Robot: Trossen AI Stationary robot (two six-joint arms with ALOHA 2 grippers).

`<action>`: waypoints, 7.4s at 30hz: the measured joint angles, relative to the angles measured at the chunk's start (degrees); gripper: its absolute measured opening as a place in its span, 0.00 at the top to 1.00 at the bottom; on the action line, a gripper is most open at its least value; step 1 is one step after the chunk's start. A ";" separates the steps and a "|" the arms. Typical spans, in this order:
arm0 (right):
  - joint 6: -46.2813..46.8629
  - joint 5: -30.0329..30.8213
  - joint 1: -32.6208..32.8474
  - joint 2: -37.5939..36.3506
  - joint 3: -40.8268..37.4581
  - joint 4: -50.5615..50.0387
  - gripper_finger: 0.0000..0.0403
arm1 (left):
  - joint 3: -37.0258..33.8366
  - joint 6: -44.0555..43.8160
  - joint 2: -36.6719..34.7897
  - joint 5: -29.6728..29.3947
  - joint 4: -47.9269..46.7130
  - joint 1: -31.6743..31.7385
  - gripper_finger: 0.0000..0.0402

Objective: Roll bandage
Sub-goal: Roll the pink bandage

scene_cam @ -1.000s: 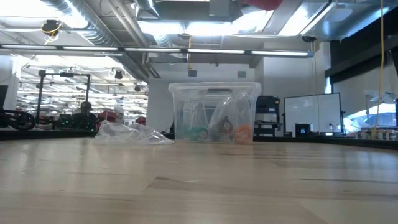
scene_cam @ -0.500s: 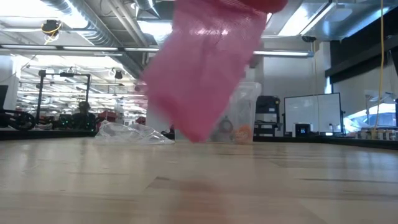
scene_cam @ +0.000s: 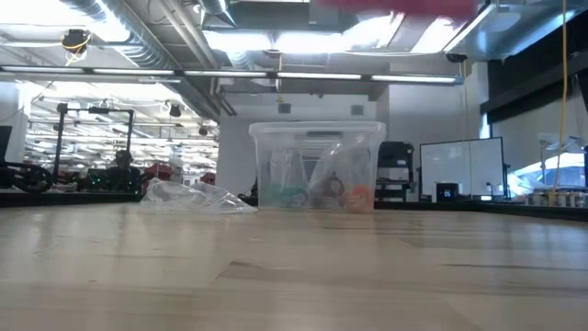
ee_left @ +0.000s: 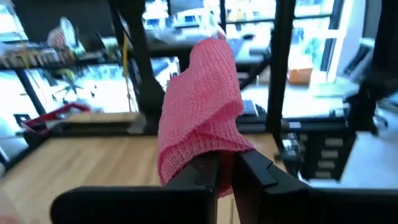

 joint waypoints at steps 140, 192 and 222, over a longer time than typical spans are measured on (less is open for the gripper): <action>-33.08 4.63 9.63 9.08 -46.55 84.96 0.96 | 1.63 23.56 -6.80 1.92 9.14 -2.68 0.96; -49.09 10.59 8.24 16.04 -4.17 60.60 0.98 | -7.64 40.16 1.61 -4.98 8.17 5.28 0.96; -3.74 -19.45 -11.71 16.08 -4.00 24.45 0.60 | -5.62 35.83 1.93 -9.62 7.93 -4.23 0.96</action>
